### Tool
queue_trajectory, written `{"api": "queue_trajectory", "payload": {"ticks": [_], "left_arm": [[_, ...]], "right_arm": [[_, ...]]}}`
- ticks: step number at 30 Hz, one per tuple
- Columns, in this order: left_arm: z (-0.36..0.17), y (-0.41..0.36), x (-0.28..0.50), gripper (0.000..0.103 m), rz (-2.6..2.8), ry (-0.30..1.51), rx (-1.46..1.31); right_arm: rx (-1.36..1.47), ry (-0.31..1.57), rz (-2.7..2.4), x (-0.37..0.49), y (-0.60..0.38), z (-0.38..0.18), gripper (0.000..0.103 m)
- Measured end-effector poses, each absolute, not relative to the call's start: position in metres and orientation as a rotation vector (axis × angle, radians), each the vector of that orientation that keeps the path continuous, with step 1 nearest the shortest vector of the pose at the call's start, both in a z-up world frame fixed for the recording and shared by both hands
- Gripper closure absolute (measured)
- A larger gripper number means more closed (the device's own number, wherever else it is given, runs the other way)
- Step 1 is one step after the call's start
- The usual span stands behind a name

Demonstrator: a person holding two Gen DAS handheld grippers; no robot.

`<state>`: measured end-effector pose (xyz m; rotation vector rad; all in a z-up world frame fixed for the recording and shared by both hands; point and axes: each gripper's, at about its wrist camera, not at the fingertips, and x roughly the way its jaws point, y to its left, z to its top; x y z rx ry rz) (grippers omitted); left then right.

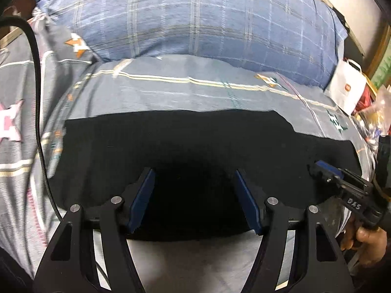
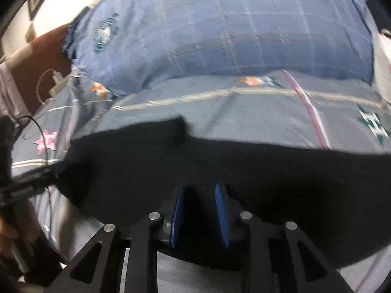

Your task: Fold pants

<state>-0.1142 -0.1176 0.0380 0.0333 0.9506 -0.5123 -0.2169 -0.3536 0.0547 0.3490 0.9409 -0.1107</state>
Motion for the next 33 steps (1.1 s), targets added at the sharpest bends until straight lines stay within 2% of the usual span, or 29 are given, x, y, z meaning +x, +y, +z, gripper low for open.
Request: {"api": "queue_trajectory", "payload": {"ticks": [6,9,22,25,33], "left_arm": [[0.028,-0.153,-0.117,0.036,-0.519,0.933,0.094],[0.033,-0.164,-0.116,0.036,-0.537,0.935,0.089],[0.051,-0.227,-0.115,0.036,-0.651,0.919,0.152],[0.06,-0.247,-0.114,0.036,-0.71,0.911,0.157],[0.07,-0.329,-0.126,0.034,-1.019,0.948,0.249]], "right_arm": [[0.381,0.903,-0.166,-0.24,-0.379,0.067,0.074],[0.383,0.942,-0.186,-0.247,-0.386,0.062,0.071],[0.509,0.87,-0.327,-0.31,-0.439,0.08,0.065],[0.539,0.868,-0.351,-0.325,-0.449,0.081,0.059],[0.681,0.829,-0.401,-0.357,-0.474,0.068,0.058]]}}
